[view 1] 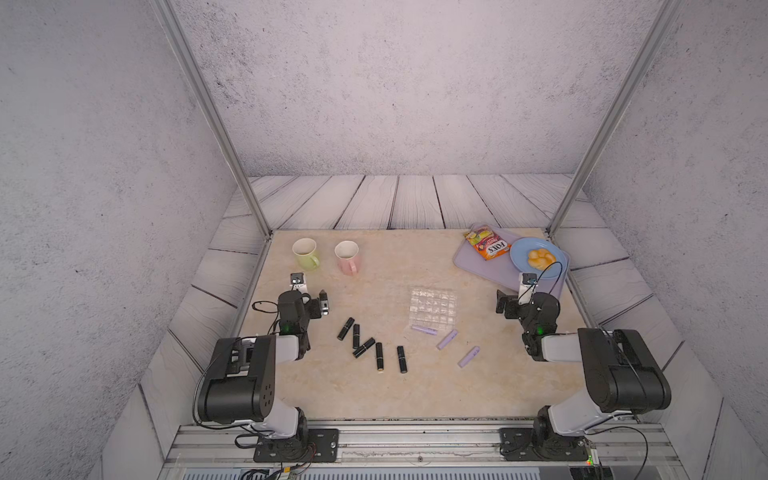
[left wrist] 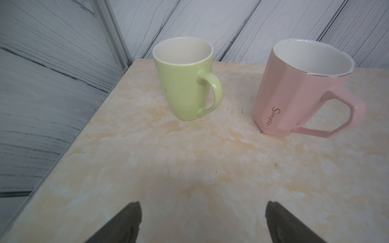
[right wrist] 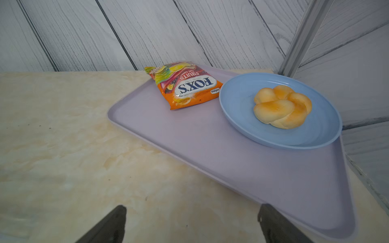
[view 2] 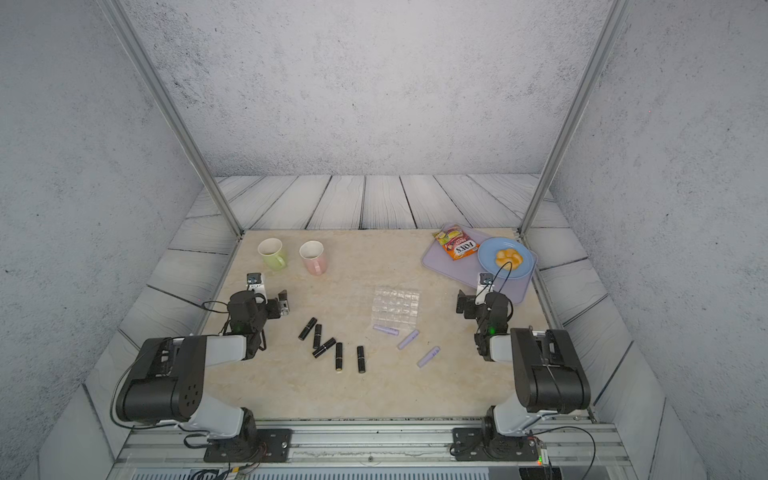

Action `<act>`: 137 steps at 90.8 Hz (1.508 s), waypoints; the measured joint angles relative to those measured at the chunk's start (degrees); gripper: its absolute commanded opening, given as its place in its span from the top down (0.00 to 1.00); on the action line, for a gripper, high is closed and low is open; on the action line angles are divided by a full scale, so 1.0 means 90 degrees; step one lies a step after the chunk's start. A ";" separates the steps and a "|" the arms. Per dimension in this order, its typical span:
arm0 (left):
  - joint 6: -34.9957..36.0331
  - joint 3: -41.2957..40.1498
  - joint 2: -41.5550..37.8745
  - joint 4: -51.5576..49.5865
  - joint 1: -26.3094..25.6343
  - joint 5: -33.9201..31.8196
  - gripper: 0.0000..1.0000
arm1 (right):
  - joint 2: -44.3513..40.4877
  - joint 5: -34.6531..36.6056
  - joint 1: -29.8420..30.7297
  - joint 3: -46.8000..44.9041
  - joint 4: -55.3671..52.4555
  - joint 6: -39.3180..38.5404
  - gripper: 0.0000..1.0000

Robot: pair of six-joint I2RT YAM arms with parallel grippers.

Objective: Arrange the lipsticks in the organizer
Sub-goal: Pick up the lipstick at the center of the board.

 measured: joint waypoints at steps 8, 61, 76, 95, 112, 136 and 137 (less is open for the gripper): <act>0.0039 0.0002 0.0000 -0.0002 0.0017 0.0083 0.02 | 0.0000 0.0010 -0.0002 0.0000 0.0000 0.0002 0.00; -0.0138 -0.0223 -0.0068 0.0272 0.0036 -0.0610 0.02 | 0.0000 0.0743 0.0180 0.0000 0.0027 0.0056 0.00; -0.0175 -0.0160 -0.0056 0.0231 -0.0015 -0.0872 0.02 | 0.0000 0.1134 0.0245 0.0000 0.0044 0.0112 0.00; -0.0199 -0.0010 -0.0595 -0.0631 -0.0129 -0.1246 0.02 | -0.0306 0.1579 0.0393 0.0039 -0.0408 0.0095 0.00; -0.0702 0.0738 -0.2113 -0.2191 -0.0459 -0.1931 0.02 | -0.1668 0.2076 0.0928 0.1069 -0.2290 0.0328 0.00; -0.1970 0.2254 -0.2953 -0.5161 -0.0617 -0.2137 0.02 | -0.2824 0.1739 0.1333 0.3451 -0.5996 0.2157 0.01; -0.2045 0.2305 -0.2977 -0.5263 -0.0617 -0.2132 0.02 | -0.2863 0.1632 0.1328 0.3473 -0.6067 0.2237 0.01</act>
